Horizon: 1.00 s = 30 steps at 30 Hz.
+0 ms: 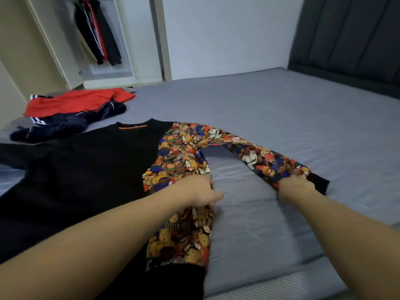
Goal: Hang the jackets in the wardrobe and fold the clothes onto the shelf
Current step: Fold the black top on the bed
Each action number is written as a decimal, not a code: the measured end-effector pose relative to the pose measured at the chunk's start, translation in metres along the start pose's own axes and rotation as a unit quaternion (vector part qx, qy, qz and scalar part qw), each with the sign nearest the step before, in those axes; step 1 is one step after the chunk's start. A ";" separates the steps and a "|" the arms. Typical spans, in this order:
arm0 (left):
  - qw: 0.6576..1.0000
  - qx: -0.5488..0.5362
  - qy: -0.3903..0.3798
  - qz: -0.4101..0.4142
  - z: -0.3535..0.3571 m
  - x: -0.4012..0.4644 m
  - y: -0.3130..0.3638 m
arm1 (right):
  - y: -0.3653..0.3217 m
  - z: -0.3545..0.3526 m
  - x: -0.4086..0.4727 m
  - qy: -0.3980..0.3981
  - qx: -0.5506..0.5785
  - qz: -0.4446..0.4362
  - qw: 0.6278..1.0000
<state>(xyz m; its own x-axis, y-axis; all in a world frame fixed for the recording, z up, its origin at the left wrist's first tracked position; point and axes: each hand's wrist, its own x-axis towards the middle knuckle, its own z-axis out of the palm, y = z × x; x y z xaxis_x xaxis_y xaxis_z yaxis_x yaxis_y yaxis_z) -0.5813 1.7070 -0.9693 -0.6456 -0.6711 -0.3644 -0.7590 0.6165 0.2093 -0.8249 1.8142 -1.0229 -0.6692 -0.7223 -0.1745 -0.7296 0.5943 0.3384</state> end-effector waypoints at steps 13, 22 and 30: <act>0.962 -0.067 -0.239 -0.114 -0.002 0.037 -0.018 | -0.008 -0.028 0.033 -0.137 -0.002 0.087 0.987; 0.979 0.071 0.005 -0.191 -0.010 -0.039 -0.232 | -0.236 -0.128 -0.009 0.150 0.344 -0.184 0.909; 0.876 -0.173 0.213 -0.398 0.004 -0.169 -0.502 | -0.528 -0.200 -0.100 0.035 0.240 -0.423 0.873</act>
<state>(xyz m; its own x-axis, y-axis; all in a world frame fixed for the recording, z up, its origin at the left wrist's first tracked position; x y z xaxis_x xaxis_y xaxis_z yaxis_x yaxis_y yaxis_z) -0.0903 1.5125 -1.0167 0.1824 -0.9694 -0.1642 -0.9156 -0.2283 0.3309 -0.3446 1.5024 -0.9991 0.1347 -0.9845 -0.1122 -0.9447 -0.0935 -0.3142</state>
